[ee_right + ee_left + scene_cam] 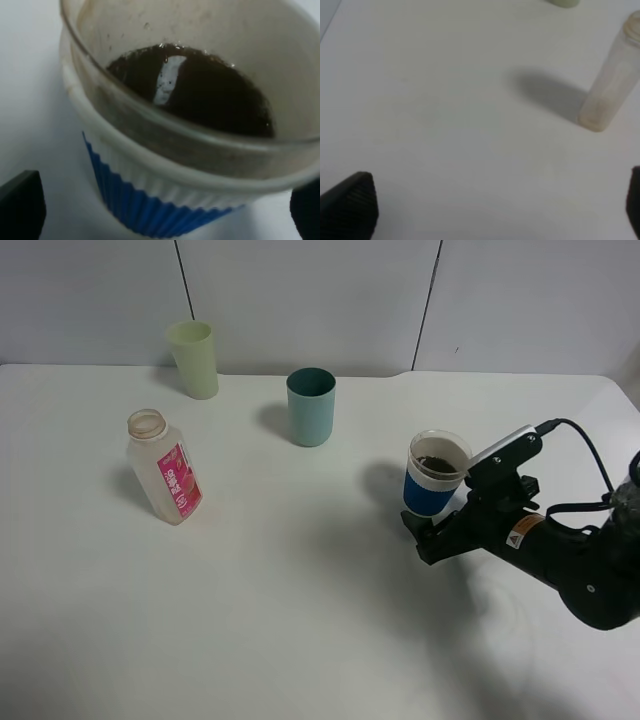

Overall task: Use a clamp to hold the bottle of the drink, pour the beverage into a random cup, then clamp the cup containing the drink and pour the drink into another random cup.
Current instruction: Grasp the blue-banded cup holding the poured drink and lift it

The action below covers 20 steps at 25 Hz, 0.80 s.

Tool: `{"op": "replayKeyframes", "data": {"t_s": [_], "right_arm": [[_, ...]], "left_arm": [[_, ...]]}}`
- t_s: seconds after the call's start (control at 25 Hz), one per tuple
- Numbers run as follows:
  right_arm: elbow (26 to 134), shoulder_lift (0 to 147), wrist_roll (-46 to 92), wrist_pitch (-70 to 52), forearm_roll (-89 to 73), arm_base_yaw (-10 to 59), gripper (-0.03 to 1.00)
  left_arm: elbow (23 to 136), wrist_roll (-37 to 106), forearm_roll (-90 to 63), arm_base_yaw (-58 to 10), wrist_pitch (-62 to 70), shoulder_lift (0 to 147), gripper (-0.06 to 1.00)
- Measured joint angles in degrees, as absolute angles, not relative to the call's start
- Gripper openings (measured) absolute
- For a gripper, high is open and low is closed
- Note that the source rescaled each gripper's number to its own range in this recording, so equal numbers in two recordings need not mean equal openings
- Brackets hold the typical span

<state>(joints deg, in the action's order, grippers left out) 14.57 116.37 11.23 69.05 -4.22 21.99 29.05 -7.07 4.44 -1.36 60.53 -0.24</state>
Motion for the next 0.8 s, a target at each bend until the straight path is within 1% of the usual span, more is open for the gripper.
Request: {"op": "replayKeyframes", "data": {"t_s": [0.56, 0.8], "right_arm": [[19.65, 116.57, 11.23, 69.26, -1.69, 21.99, 1.0], [19.65, 116.63, 11.18, 69.26, -1.42, 21.99, 0.95]], "left_arm": [[29.05, -7.07, 4.44, -1.36, 60.53, -0.24, 1.0], [29.05, -7.07, 4.44, -1.36, 60.53, -0.24, 1.0]]}}
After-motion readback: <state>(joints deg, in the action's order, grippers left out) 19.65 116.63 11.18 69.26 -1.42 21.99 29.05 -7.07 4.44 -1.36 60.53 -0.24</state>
